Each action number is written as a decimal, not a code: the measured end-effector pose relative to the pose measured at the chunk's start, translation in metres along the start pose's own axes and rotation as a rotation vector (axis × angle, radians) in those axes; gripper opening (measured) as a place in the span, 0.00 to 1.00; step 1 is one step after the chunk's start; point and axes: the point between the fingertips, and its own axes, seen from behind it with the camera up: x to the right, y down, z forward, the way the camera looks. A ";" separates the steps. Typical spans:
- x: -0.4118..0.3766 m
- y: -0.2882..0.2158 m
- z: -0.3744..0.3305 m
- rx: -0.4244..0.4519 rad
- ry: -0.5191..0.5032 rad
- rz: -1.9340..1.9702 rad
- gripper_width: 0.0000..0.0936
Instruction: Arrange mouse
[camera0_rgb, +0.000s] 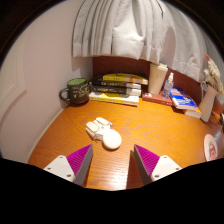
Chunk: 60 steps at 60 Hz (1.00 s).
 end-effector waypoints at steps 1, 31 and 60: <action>-0.002 -0.003 0.006 -0.002 0.002 0.000 0.89; 0.012 -0.051 0.077 -0.021 0.113 0.139 0.70; 0.013 -0.057 0.084 -0.116 0.064 0.124 0.44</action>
